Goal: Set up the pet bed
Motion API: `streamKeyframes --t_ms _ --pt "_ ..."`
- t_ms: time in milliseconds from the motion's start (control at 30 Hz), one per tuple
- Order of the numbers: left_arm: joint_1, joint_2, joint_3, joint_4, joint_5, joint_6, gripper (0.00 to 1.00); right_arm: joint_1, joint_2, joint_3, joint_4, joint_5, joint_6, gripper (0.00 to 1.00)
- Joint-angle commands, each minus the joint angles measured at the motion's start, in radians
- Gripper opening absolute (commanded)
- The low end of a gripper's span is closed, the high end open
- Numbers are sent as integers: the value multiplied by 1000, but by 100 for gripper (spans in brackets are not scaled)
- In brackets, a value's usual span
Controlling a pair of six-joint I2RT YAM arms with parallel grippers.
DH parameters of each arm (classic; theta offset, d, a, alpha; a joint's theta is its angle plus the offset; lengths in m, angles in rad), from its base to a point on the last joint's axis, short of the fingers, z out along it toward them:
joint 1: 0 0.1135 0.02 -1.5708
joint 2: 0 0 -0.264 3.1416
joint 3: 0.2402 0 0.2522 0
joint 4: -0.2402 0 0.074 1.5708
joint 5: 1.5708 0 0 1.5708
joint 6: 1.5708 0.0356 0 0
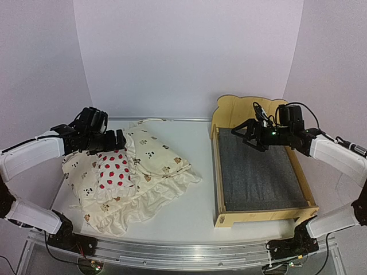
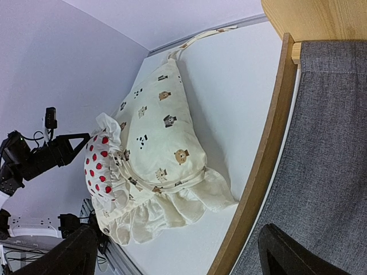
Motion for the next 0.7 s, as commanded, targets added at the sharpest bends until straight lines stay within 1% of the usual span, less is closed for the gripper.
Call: streamKeyframes --t_ms 0,133,267,467,667 --pt "-1 -4 47 -43 -68 -39 100 0 -28 -2 16 39 -18 98" --pt "-1 16 68 -128 -131 -74 100 1 -76 -35 20 34 -39 98" --pt "-1 22 43 -135 -144 -83 100 1 -83 -30 14 14 -47 98" --pt "-12 60 23 -127 -113 -92 100 18 -50 5 -8 -27 -22 98" --pt "-26 118 18 -119 -74 -87 100 100 -27 42 -64 23 -71 98"
